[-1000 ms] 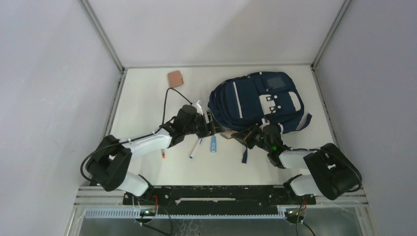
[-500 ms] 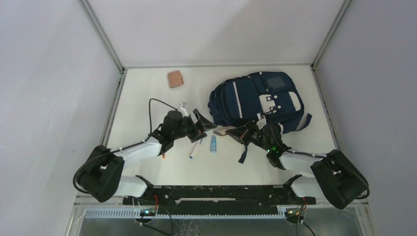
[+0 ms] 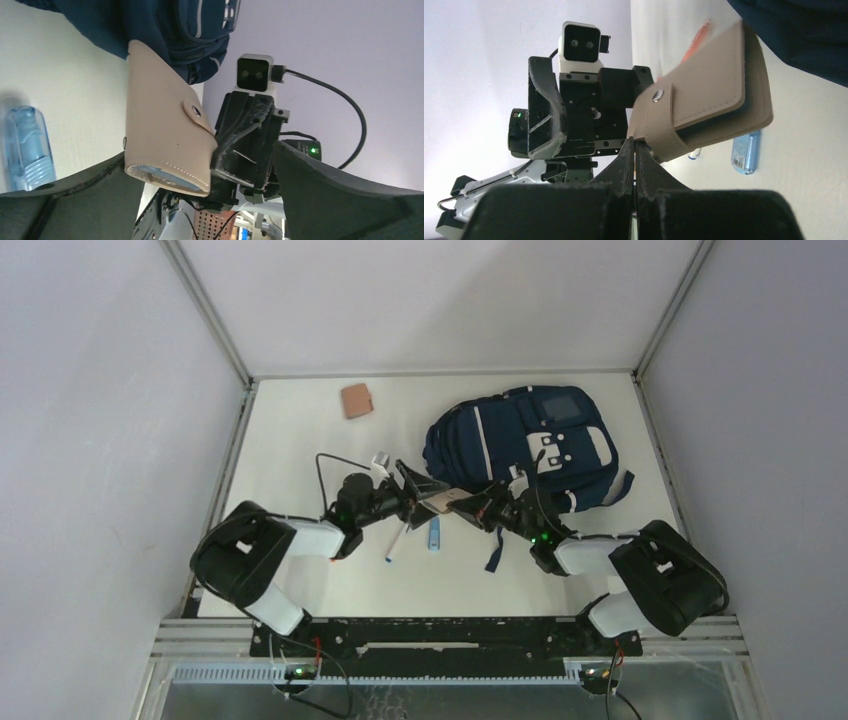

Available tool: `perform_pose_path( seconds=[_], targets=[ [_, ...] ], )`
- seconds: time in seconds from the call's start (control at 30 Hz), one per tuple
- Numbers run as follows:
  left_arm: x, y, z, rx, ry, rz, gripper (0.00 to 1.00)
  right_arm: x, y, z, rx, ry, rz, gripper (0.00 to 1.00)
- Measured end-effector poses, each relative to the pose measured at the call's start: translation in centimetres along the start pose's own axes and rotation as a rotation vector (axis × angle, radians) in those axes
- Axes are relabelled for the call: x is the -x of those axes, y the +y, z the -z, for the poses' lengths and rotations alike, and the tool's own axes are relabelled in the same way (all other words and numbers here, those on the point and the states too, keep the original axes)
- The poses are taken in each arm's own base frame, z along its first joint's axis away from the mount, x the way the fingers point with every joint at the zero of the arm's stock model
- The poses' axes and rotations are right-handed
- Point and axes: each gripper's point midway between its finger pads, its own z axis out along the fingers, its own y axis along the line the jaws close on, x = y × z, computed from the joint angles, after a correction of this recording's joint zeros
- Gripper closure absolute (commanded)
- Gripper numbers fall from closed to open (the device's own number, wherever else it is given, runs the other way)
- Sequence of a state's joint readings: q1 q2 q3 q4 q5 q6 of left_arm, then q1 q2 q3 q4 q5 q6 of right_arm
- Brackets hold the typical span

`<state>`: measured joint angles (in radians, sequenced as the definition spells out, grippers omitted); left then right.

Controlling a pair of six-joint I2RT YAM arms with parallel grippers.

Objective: Pack the student bag
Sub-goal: Pick up the personal item from the center of the board, then place the personal item in the student bag.

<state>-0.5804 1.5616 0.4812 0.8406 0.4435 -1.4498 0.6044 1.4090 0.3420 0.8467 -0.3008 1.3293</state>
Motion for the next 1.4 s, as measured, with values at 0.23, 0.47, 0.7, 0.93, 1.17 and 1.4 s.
perform_pose_path(
  seconds=[0.23,0.47,0.7,0.93,1.17,1.4],
  targets=[
    [0.4,-0.3,-0.5,-0.058,-0.008,0.058,0.97,-0.5,0.2,-0.5,0.013,0.017,0.022,0.94],
    [1.1,0.3,0.9,-0.082,-0.027,0.081,1.0,0.2,0.4,0.2,-0.007,0.015,0.112,0.68],
    [6.0,-0.6,5.5,-0.036,-0.196,-0.045,1.0,7.4,5.7,1.4,-0.19,-0.216,0.473,0.54],
    [9.0,-4.5,8.5,0.184,-0.33,-0.361,1.0,13.6,7.3,0.2,-0.47,-0.321,0.77,0.41],
    [9.1,-3.5,11.0,0.351,-0.334,-0.478,1.0,15.0,2.2,-4.3,-0.718,-0.196,0.937,0.4],
    [8.3,-2.2,12.2,0.415,-0.313,-0.488,1.0,13.7,0.1,-7.8,-0.769,-0.088,1.022,0.45]
  ],
)
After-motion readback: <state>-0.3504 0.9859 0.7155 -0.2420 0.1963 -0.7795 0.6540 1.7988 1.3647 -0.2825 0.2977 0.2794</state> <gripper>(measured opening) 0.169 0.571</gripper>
